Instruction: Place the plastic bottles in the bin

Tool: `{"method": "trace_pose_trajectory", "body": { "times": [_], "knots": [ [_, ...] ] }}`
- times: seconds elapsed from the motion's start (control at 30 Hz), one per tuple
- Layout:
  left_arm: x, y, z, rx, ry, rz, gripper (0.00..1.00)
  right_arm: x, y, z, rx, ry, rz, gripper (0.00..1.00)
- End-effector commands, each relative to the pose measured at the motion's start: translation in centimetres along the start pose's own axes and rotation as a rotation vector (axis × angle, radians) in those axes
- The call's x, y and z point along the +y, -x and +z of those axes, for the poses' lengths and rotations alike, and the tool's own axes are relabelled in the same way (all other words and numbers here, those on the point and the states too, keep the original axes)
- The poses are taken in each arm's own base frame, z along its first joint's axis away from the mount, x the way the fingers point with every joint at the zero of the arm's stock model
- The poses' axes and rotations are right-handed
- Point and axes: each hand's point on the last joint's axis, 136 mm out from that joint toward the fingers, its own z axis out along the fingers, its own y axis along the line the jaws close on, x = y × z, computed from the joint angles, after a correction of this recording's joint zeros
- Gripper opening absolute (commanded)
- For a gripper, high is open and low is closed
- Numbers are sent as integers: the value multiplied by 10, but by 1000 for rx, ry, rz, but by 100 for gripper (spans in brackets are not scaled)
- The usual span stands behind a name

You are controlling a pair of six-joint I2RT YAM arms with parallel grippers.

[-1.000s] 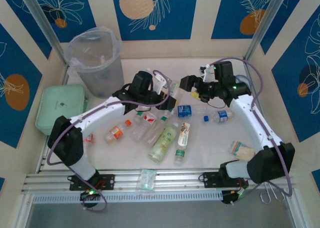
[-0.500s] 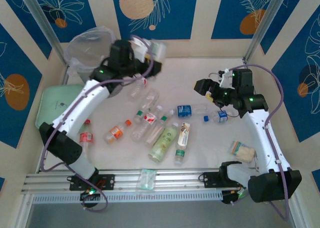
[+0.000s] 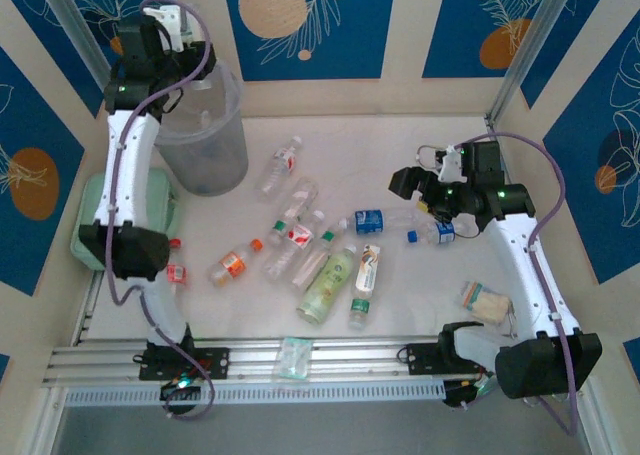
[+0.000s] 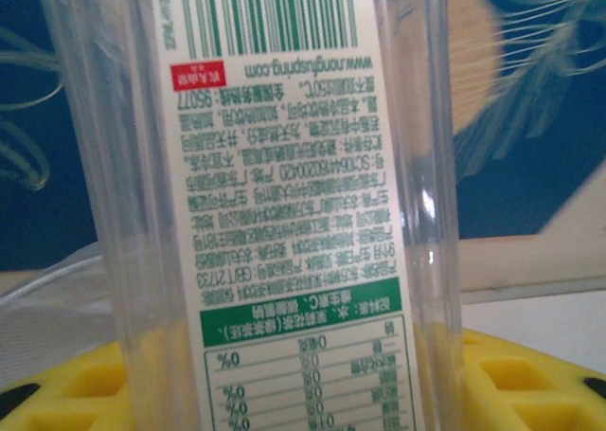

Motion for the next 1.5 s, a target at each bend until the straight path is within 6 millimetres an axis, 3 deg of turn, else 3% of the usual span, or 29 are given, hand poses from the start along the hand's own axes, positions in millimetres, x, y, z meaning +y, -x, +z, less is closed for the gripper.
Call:
{"method": "trace_pose_trajectory", "body": {
  "times": [0.0, 0.13, 0.33, 0.5, 0.63, 0.67, 0.7, 0.8, 0.9, 1.0, 1.07, 1.23, 1.47],
  "knots": [
    [40, -36, 19, 143, 114, -23, 0, -6, -4, -7, 11, -37, -12, 99],
    [57, -65, 43, 226, 118, -22, 0, -12, -5, -7, 3, -49, -7, 99],
    [72, -138, 76, 426, 122, -26, 0, -18, -4, -10, -20, -57, 1, 99],
    [78, -184, 85, 546, 132, 12, 0, -27, -3, -14, -47, -82, -4, 99],
    [80, -205, 86, 597, 127, 18, 0, -31, -1, -18, -76, -78, 11, 99],
    [79, -208, 86, 605, 121, 17, 8, -32, 0, -18, -81, -77, 15, 99],
    [78, -210, 85, 609, 112, 16, 23, -33, 0, -18, -83, -78, 21, 99],
    [74, -210, 83, 606, 96, 15, 65, -40, 2, -18, -99, -87, 43, 99],
    [72, -207, 79, 602, 95, 27, 84, -47, 6, -20, -127, -80, 92, 99],
    [68, -197, 72, 586, 86, 41, 95, -56, 10, -24, -148, -51, 185, 99],
    [67, -189, 67, 571, 85, 52, 99, -65, 11, -25, -155, -42, 256, 99],
    [60, -161, 53, 507, 75, 80, 100, -100, 8, -22, -169, -149, 449, 99],
    [47, -105, 12, 377, 111, 141, 100, -136, -3, -17, -165, -316, 705, 99]
  ]
}}
